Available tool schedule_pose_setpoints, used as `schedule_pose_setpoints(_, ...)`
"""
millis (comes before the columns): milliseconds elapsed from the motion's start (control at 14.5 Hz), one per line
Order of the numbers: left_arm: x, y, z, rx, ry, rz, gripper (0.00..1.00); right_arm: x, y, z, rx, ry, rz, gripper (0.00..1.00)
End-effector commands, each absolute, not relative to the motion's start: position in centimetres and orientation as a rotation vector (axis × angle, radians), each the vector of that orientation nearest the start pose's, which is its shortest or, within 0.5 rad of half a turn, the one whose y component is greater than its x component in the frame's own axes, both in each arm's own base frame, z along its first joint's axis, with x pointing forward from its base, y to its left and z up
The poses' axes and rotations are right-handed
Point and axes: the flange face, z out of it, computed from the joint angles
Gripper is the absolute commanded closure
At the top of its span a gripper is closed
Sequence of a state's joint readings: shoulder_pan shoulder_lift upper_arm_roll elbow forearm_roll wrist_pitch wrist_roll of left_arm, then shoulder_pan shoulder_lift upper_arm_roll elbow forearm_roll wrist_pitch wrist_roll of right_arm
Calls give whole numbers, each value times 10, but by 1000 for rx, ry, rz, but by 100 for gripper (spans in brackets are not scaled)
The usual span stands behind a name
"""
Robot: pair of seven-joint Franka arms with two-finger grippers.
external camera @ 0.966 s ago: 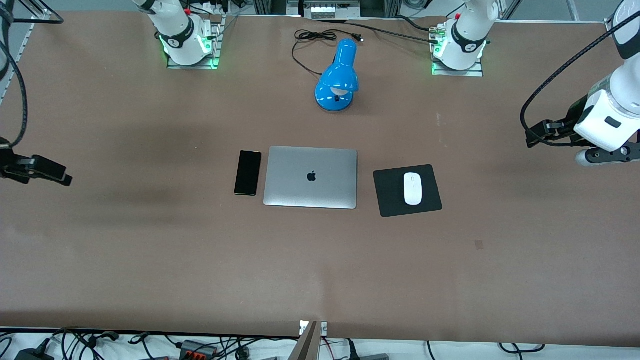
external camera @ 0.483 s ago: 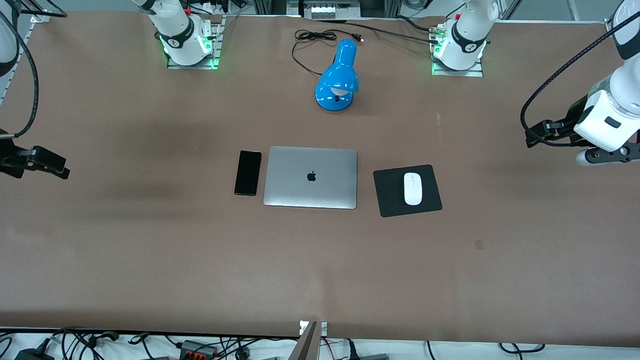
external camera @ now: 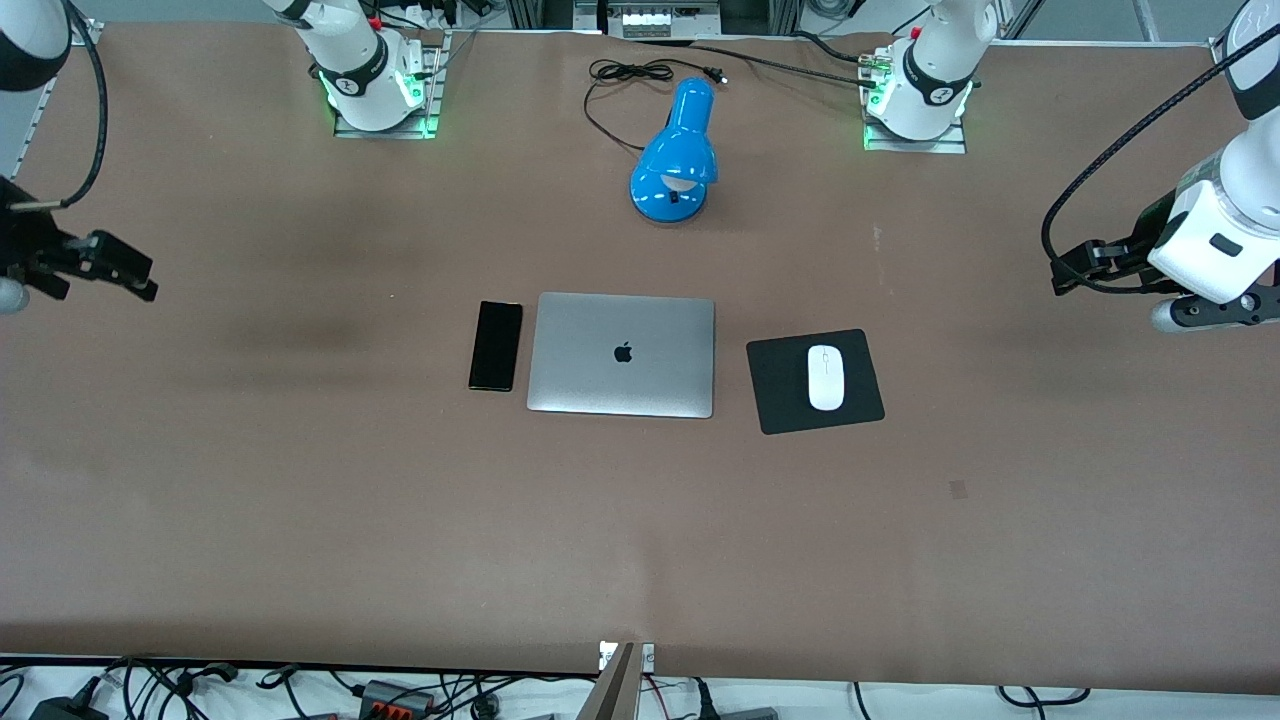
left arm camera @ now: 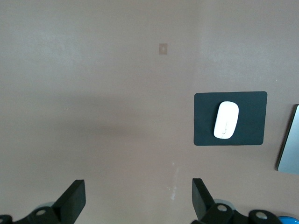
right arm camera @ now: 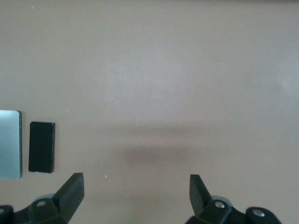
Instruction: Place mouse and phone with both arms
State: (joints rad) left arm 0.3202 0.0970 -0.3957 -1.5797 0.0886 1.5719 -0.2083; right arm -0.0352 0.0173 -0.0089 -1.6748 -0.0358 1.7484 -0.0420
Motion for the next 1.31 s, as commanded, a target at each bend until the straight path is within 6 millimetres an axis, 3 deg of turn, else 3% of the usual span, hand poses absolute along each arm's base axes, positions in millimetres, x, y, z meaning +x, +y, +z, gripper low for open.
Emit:
schedule_pose_setpoints(0, 571, -22, 572, -3084, -184, 144, 0, 542, -29, 581, -3178, -27, -14, 0)
schedule_pose_setpoints(138, 571, -22, 572, -3084, -184, 144, 0, 536, -29, 577, -3158, -15, 69, 0)
schedule_pose_setpoints(345, 571, -21, 571, -3084, -184, 146, 0, 531, -27, 589, -3164, -26, 26, 0)
schedule_pose_setpoints(690, 571, -18, 571, -3083, -193, 149, 0, 537, -24, 589, -3173, -38, -34, 0)
schedule_pose_setpoints(1241, 571, -18, 571, -3083, -193, 153, 0, 531, -24, 596, -3168, -36, -25, 0)
